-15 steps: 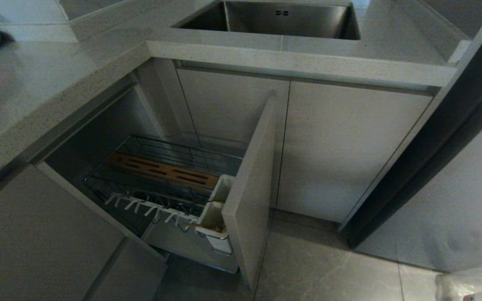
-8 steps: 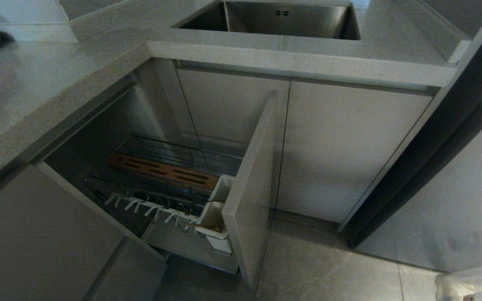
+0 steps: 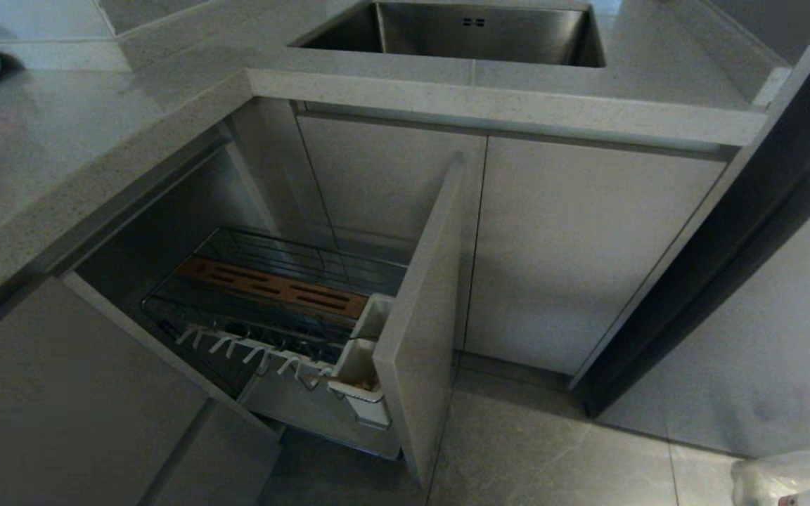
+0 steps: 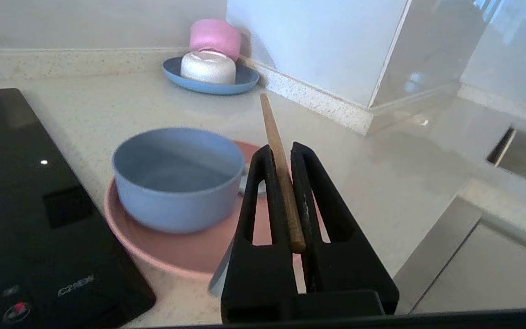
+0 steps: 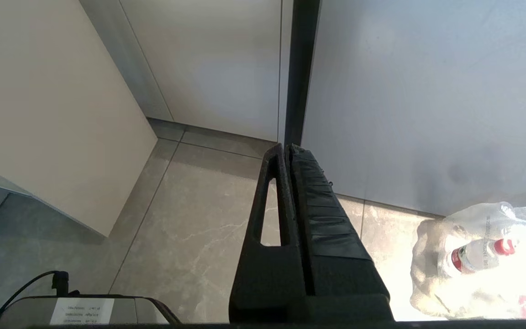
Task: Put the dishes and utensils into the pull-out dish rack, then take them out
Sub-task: Take the chopsticks out of the cupboard
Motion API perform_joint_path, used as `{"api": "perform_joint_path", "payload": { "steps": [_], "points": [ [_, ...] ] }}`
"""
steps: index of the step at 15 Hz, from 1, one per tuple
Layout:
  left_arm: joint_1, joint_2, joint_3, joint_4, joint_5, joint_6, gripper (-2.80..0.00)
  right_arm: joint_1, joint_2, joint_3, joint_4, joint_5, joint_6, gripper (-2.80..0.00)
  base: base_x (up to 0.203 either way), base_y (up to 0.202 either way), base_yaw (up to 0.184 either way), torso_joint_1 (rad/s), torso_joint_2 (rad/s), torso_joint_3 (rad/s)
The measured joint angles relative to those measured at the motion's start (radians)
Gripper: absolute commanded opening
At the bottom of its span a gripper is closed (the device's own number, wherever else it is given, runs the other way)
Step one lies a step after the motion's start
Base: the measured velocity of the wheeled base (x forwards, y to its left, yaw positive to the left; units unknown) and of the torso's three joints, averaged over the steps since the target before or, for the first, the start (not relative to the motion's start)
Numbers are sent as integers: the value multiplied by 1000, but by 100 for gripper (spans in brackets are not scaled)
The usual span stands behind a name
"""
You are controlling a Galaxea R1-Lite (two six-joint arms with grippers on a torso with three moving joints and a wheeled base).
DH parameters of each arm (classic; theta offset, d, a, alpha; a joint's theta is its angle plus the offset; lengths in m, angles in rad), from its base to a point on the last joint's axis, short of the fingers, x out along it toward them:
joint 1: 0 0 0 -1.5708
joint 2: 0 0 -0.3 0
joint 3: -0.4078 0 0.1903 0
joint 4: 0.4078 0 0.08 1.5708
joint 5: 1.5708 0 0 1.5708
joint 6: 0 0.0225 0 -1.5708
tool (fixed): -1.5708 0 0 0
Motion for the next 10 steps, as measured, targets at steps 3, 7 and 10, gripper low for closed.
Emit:
{"api": "perform_joint_path", "payload": {
  "steps": [3, 7, 10],
  "points": [
    [41, 6, 40, -36, -30, -11, -280, 0, 0, 0, 0, 0, 0, -280, 0, 0, 0, 0, 0, 0],
    [74, 43, 54, -35, -87, -42, -280, 0, 0, 0, 0, 0, 0, -280, 0, 0, 0, 0, 0, 0],
    [88, 76, 52, -36, -92, -62, -280, 0, 0, 0, 0, 0, 0, -280, 0, 0, 0, 0, 0, 0]
  ]
}}
